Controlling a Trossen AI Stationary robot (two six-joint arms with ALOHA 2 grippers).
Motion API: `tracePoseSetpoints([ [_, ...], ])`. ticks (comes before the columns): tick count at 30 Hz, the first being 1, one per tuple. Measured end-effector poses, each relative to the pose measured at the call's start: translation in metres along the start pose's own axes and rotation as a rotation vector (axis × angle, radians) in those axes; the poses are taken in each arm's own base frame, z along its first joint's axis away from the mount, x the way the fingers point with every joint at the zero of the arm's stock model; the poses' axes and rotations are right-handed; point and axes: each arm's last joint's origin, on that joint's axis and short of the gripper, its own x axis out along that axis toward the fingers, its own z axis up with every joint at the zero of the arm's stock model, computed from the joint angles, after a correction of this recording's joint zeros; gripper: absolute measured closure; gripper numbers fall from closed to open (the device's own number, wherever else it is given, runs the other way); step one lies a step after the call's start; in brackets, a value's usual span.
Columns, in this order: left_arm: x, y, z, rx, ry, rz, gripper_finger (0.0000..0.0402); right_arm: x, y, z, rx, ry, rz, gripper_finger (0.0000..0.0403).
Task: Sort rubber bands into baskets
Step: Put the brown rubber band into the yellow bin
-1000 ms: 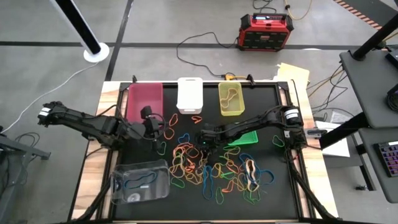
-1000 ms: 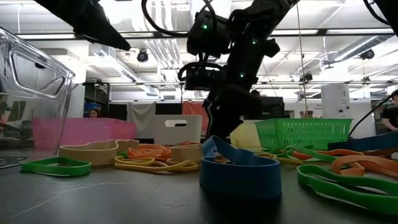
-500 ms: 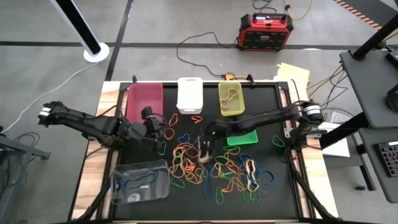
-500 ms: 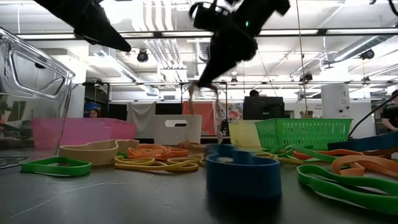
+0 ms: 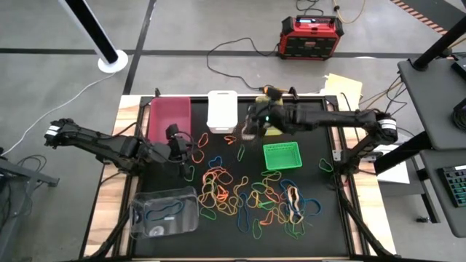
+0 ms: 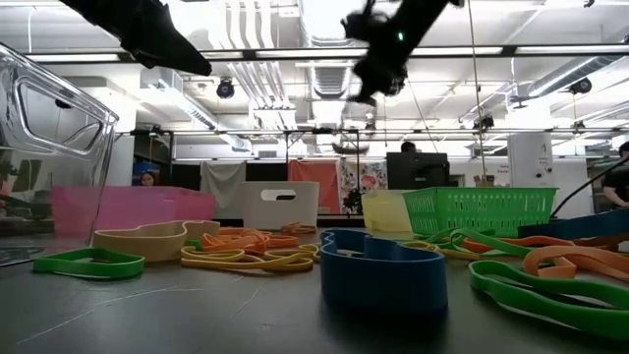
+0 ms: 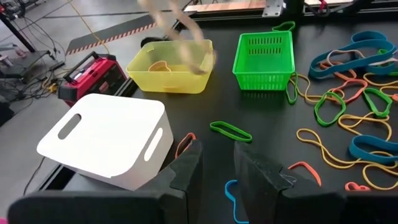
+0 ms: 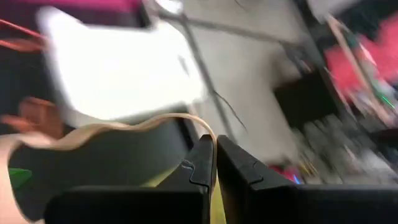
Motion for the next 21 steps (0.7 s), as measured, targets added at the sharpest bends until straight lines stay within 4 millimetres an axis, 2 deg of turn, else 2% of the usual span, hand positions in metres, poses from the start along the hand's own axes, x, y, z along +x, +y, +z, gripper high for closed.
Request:
tracePoseSetpoints([
  [4,0.0,0.0,0.0,-0.009,-0.001,0.0,0.0325,0.023,-0.024,-0.019,0.071,0.128,-0.102,0.0394],
  [8,0.0,0.0,0.0,-0.018,-0.002,0.0,0.0325,0.045,-0.037,-0.04,0.171,0.23,-0.145,0.0394],
  [15,0.0,0.0,0.0,-0.03,-0.004,-0.001,0.0325,0.068,-0.035,-0.066,0.299,0.31,-0.07,0.0386],
  [21,0.0,0.0,0.002,-0.039,-0.016,-0.003,0.0325,0.073,-0.034,-0.071,0.363,0.32,-0.027,0.0343],
])
